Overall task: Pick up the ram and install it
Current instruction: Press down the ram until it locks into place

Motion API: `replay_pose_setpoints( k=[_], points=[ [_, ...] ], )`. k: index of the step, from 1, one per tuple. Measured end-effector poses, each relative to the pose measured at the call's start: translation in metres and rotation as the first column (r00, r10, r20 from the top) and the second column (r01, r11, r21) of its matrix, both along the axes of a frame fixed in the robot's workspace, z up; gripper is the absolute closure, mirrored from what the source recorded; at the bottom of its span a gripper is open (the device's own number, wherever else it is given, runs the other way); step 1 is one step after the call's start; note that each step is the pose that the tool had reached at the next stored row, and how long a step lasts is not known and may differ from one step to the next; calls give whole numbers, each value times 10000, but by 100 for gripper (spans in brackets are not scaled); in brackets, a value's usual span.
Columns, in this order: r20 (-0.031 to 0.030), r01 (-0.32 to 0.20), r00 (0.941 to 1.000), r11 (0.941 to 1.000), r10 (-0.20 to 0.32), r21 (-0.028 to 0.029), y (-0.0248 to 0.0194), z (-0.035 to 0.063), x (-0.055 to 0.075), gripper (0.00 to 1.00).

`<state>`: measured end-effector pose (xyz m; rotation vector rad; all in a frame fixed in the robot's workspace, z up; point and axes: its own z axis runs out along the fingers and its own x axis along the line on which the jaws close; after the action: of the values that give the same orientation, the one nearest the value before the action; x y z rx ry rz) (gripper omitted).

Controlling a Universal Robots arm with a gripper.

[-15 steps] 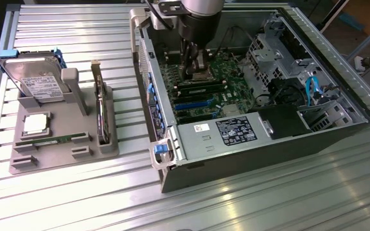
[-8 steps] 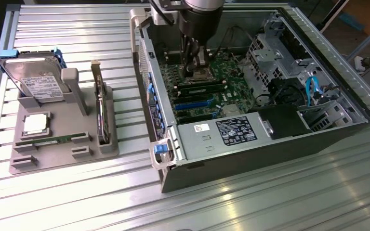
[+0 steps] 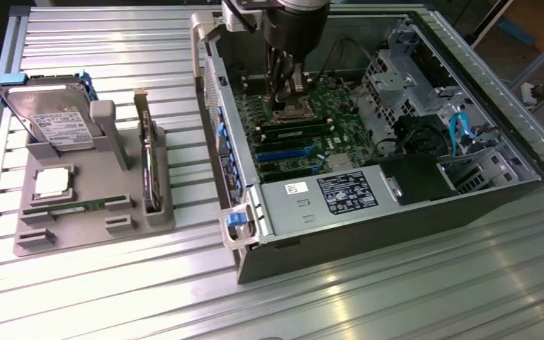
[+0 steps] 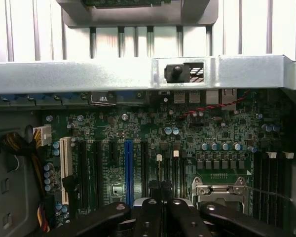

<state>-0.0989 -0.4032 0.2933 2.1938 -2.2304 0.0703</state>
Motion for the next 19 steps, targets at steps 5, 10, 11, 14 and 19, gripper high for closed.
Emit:
replay_pose_setpoints(
  k=[5, 10, 11, 14, 19],
  points=[
    [-2, -1, 10000, 10000, 1, -4, 0, 2, 8, 89],
    [-1, 1, 10000, 10000, -1, -1, 0, 1, 132, 89],
    [-1, 1, 10000, 10000, -1, -1, 0, 1, 163, 89],
    [-1, 0, 10000, 10000, 0, -1, 0, 1, 249, 89],
    [-1, 0, 10000, 10000, 0, -1, 0, 1, 412, 89]
  ],
)
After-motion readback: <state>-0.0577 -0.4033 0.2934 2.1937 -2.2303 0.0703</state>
